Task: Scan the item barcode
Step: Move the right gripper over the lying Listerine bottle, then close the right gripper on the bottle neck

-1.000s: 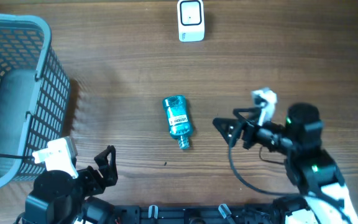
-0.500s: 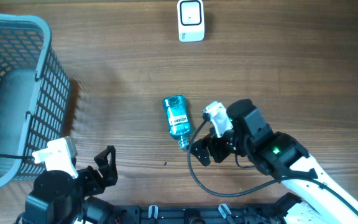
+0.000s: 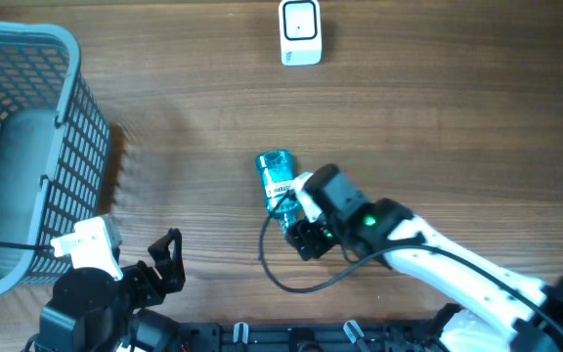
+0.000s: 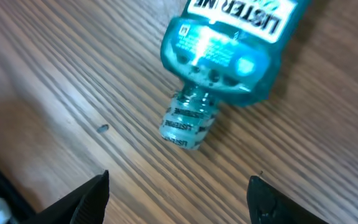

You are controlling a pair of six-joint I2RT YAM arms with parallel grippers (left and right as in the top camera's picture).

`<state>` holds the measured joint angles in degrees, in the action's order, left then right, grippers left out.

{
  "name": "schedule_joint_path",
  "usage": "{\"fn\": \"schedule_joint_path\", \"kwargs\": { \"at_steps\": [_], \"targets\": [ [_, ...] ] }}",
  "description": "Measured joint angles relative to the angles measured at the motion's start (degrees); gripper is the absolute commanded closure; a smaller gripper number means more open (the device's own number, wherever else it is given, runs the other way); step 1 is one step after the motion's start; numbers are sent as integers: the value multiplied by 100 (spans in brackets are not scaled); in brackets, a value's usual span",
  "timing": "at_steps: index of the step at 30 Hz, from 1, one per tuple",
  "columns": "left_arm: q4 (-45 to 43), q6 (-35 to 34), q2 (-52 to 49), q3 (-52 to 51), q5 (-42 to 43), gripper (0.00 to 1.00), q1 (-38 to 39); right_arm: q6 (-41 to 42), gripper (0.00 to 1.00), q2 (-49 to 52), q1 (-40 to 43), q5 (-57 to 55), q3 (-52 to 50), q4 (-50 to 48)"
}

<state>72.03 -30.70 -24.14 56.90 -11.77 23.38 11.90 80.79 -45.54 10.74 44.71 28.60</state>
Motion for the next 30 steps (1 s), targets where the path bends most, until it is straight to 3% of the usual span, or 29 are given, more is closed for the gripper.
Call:
{"fn": "schedule_joint_path", "kwargs": {
  "at_steps": [9, 30],
  "targets": [
    [0, 0, 0, 0, 0, 0, 0, 90, 33, 540, -245, -435, 378, 31],
    [0, 0, 0, 0, 0, 0, 0, 531, 43, 1637, -459, -977, 382, -962]
  ]
}}
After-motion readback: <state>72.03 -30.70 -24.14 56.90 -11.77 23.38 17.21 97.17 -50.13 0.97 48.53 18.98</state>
